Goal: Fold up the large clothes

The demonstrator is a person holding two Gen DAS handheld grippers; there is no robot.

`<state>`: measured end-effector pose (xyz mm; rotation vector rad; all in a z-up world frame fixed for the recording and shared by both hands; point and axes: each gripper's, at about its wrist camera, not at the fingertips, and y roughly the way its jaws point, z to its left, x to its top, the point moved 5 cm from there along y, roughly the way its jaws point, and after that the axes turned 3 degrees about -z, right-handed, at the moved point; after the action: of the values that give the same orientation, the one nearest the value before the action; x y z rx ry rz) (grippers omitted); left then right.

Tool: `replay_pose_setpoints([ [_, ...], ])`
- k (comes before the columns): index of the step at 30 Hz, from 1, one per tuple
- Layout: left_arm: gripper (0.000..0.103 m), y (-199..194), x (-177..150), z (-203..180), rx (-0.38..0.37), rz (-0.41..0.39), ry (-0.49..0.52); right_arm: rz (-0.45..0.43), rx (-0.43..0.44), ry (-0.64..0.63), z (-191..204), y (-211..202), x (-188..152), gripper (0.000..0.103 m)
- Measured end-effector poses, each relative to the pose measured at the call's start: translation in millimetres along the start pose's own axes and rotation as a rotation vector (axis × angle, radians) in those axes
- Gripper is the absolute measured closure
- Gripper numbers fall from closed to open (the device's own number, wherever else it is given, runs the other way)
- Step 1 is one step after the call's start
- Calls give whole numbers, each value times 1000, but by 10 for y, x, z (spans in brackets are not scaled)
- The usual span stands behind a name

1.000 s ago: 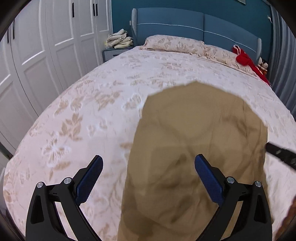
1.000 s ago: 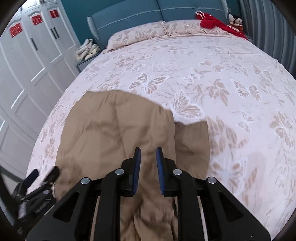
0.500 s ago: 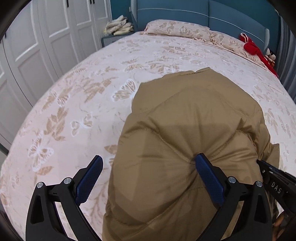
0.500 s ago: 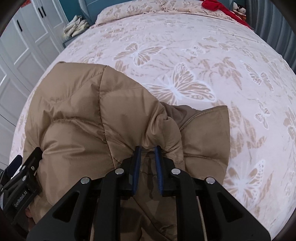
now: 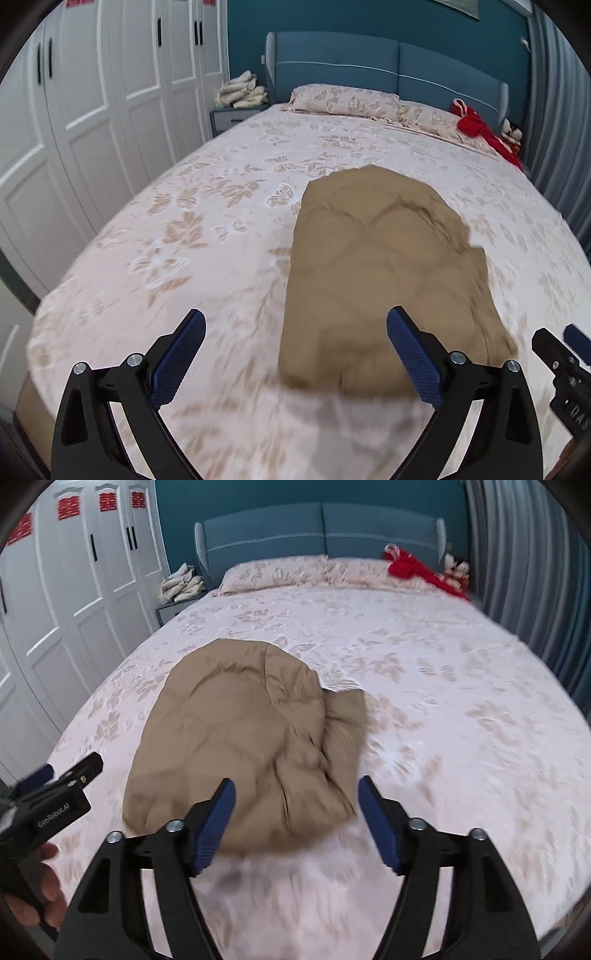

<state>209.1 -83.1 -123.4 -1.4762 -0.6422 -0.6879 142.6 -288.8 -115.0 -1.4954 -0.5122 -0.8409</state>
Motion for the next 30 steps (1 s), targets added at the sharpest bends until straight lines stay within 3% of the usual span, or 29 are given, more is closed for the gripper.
replay_pose_setpoints([
  [6, 6, -552, -498, -8, 14, 18, 11, 4, -12, 58, -101, -501, -449, 26],
  [12, 6, -815, -848, -43, 20, 43, 32, 21, -20, 33, -74, -768, -760, 26],
  [30, 6, -1144, -1313, 45, 44, 81, 34, 36, -9, -47, 207, -1179, -1226, 21],
])
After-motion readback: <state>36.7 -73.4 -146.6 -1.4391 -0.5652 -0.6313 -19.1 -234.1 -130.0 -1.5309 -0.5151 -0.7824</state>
